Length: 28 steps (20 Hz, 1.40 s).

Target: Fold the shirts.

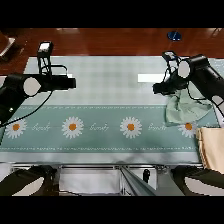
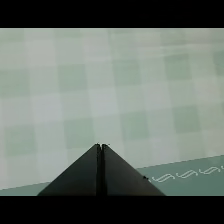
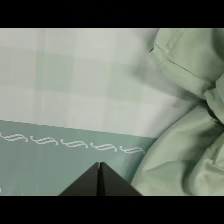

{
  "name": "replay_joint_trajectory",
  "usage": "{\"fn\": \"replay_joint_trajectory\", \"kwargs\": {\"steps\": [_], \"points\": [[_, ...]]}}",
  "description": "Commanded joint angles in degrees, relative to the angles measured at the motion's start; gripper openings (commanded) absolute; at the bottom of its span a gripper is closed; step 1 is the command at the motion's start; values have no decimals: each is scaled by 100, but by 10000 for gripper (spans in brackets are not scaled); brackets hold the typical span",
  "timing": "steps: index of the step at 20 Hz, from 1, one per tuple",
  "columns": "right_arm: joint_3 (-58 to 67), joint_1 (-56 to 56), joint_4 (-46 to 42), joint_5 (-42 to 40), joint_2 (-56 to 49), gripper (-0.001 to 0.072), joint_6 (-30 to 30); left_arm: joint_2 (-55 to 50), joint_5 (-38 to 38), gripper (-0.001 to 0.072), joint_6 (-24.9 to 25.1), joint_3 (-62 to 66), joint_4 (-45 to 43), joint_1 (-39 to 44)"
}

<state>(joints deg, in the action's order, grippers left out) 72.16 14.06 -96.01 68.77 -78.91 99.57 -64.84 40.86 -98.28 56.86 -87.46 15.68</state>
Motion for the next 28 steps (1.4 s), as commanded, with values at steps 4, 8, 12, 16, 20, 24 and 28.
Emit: {"fn": "replay_joint_trajectory", "kwargs": {"steps": [4, 8, 12, 16, 20, 24, 28], "points": [[-2, 4, 2, 2, -2, 36, 2, -2, 0, 17, 0, -2, -2, 4], [-2, 4, 2, 0, -2, 36, 2, -2, 0, 17, 2, -2, -2, 4], [-2, 4, 33, -20, -2, 36, 9, -2, -2, 17, 0, -2, 0, 4], [-2, 4, -98, -813, -4, 37, -20, -2, -7, 17, 2, -2, -2, 4], [-2, -35, -2343, -1853, -52, 417, 992, -74, -824, 107, 2, -2, -4, 0], [-2, -1165, -3287, -2260, -337, 416, 2105, -372, -1458, 507, 2, 0, -52, -44], [4, -2627, -1399, -2304, -898, 414, 1672, -557, -1432, 506, 2, -2, -59, -39]]}}
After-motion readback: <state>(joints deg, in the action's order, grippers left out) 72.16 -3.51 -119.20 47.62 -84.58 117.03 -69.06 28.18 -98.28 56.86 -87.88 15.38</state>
